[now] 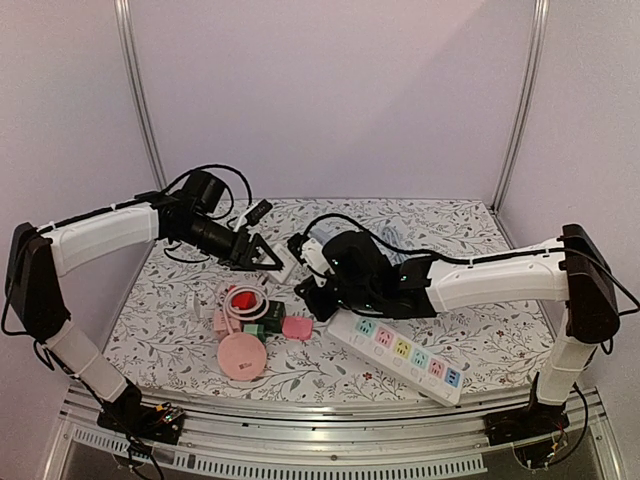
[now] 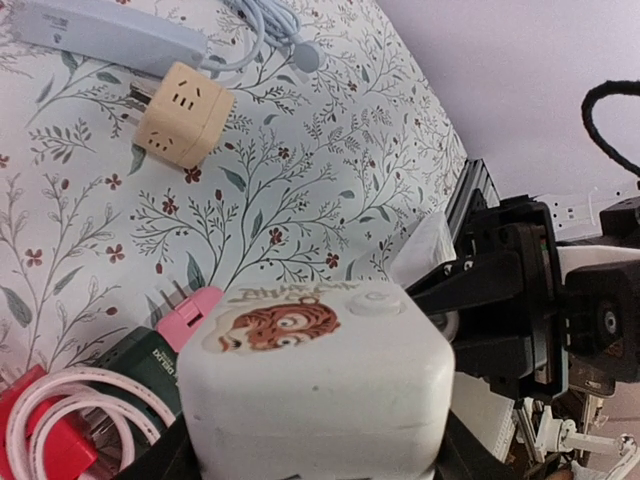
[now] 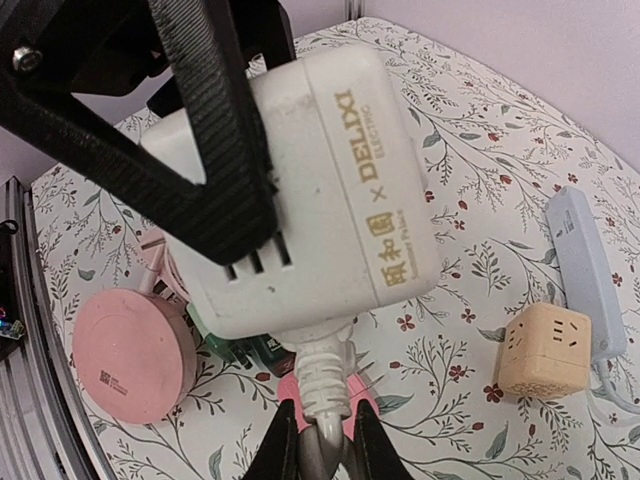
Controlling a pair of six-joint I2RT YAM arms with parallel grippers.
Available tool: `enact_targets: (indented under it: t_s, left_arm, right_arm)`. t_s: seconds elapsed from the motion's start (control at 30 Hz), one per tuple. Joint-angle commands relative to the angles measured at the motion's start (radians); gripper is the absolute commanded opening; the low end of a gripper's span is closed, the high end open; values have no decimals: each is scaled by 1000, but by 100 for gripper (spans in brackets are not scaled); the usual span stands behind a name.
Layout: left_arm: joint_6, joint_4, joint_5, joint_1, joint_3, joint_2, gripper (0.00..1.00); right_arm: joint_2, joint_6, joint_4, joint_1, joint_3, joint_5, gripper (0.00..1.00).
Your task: Pull the plug off the socket
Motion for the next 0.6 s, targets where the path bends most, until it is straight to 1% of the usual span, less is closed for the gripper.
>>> enact_targets:
  t_s: [0.0, 0.23, 0.33, 0.47, 0.57]
  left_arm:
    - [-20, 23, 103, 18, 3, -66, 4]
    - [-17, -23, -81, 18, 12, -39, 4]
    - [-13, -60, -190, 17, 24, -15, 4]
    - [11, -139, -395, -7, 47, 10, 3]
    - [15, -147, -408, -16, 51, 19, 3]
  right_arm:
    - [45, 26, -110, -43, 9, 54, 0]
    - [-58, 45, -131, -29, 54, 3, 0]
    - [-90, 29, -157, -1, 83, 13, 0]
    - [-124, 6, -186, 37, 125, 22, 0]
    - [-137, 5, -201, 50, 147, 25, 0]
